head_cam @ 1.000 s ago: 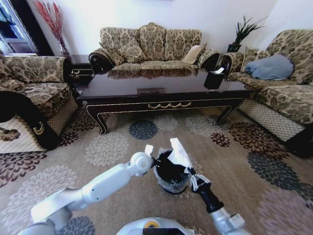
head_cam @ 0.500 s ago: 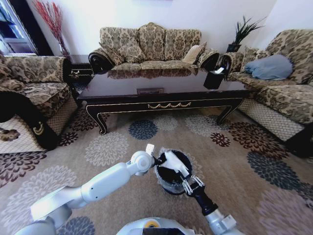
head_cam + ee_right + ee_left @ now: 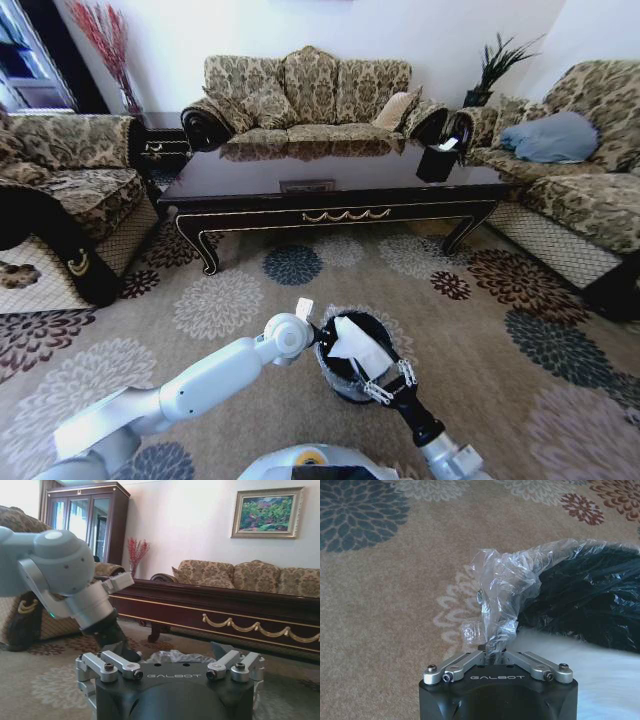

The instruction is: Move to the front of the table and pick up the trash from the floor, then place it into the trash bin.

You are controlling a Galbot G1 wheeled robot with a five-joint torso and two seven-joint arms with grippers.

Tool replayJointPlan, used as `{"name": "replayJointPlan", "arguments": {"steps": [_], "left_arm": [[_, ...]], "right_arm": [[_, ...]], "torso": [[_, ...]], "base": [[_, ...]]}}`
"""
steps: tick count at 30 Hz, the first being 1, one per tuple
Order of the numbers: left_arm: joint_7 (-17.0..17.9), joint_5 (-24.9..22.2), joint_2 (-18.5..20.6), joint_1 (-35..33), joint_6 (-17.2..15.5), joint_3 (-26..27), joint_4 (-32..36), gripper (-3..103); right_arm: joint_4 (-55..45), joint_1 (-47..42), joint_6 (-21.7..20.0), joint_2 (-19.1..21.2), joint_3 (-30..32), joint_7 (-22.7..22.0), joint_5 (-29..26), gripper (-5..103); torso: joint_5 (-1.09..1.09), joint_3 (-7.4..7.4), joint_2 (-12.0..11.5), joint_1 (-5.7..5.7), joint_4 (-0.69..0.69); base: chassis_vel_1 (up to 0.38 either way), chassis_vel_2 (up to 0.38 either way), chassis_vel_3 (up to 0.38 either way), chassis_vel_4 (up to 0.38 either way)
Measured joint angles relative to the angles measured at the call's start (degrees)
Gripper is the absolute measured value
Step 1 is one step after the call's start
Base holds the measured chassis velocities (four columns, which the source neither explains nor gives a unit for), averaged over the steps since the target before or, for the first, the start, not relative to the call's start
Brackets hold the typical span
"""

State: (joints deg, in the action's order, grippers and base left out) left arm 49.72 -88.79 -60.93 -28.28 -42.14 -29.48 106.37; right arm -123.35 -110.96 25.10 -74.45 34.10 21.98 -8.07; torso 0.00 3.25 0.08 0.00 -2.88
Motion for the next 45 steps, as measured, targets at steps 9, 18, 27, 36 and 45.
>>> {"name": "replayJointPlan", "arguments": {"steps": [9,18,27,36,45], "left_arm": [[0.23,-0.02,0.67,-0.84,0.01,1.16,0.67,0],[0.77,-2.08,5.5,0.8,0.01,4.89,4.83,0],[-1.14,-1.81,16.03,-7.84,0.02,19.45,6.9,0],[-5.03,-0.21,19.72,-14.78,0.02,31.47,3.82,0],[-8.33,3.61,20.87,-22.45,-0.01,37.23,1.71,0]], "right_arm": [[-0.94,0.26,-0.53,-0.13,-0.25,1.31,-6.05,100],[-2.32,4.72,-3.72,0.33,2.42,-3.51,-16.31,100],[7.44,12.72,-5.69,2.52,2.94,-7.5,-19.69,100],[20.6,20.25,-6.6,3.21,0.1,-7.64,-19.81,100],[36.73,28.27,-4.96,5.74,-3.53,-4.87,-15.23,100]], "torso": [[0.0,0.0,0.0,0.0,-0.01],[-0.02,0.0,0.0,0.0,-0.01],[0.01,0.0,0.0,0.0,0.03],[0.0,0.0,0.0,0.0,-0.01],[0.0,0.0,0.0,0.0,0.01]], "base": [[0.0,0.0,0.0,0.0],[0.0,0.0,0.0,0.0],[0.0,0.0,0.0,0.0],[0.0,0.0,0.0,0.0],[0.0,0.0,0.0,0.0]]}}
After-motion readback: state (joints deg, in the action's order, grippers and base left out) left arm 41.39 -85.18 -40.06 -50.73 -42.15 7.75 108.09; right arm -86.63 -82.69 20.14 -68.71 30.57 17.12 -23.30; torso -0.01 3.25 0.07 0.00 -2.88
